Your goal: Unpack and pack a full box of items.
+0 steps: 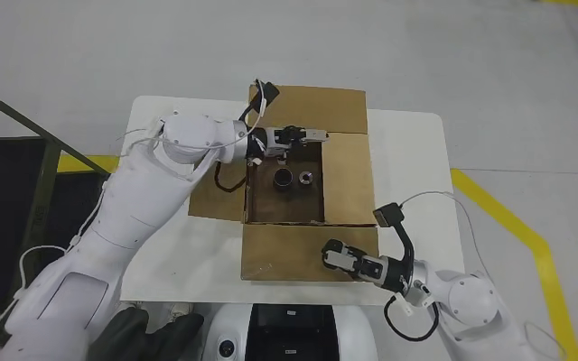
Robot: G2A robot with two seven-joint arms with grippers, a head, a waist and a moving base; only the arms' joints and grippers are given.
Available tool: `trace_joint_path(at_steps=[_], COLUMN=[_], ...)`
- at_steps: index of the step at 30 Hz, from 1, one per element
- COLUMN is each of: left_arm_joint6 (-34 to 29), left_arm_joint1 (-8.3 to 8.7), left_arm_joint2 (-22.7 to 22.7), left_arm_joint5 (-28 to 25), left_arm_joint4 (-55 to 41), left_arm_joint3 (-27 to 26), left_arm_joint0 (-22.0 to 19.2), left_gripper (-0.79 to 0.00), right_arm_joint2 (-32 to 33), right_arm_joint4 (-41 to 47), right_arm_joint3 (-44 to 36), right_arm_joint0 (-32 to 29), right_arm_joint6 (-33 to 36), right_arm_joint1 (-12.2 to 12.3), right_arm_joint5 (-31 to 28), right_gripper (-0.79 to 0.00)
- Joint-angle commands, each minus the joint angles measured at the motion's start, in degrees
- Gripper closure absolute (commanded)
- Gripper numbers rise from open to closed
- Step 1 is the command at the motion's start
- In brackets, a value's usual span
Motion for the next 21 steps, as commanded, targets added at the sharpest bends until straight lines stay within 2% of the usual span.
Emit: trace_joint_path(at_steps=[1, 5, 16, 21], left_arm_joint6=[0.0, -0.1, 5.0, 6.6], left_arm_joint1=[-0.42, -1.4, -4.73, -5.98], left_arm_joint2=[1.0, 3.5, 9.9, 12.2], left_arm_joint5=[-0.8, -2.2, -4.5, -3.7], left_arm_joint4=[-0.7, -1.4, -0.5, 1.3], left_arm_joint3=[1.1, 3.0, 8.3, 10.3], left_arm_joint0=[-0.4, -1.6, -5.4, -6.7], left_gripper=[-0.785, -0.785, -0.785, -0.785], right_arm_joint2=[0.0, -0.1, -1.0, -1.4], right_arm_joint4=[0.2, 0.5, 1.3, 1.6], right_arm_joint3=[0.1, 0.4, 1.5, 2.0], right_arm_joint0=[0.0, 0.2, 0.6, 0.9], right_arm_joint6=[0.2, 0.4, 0.6, 0.8], right_arm_joint1=[0.1, 0.3, 0.7, 0.8], right_arm_joint5=[-0.1, -0.3, -0.9, -0.9], right_gripper=[-0.785, -0.785, -0.785, -0.785])
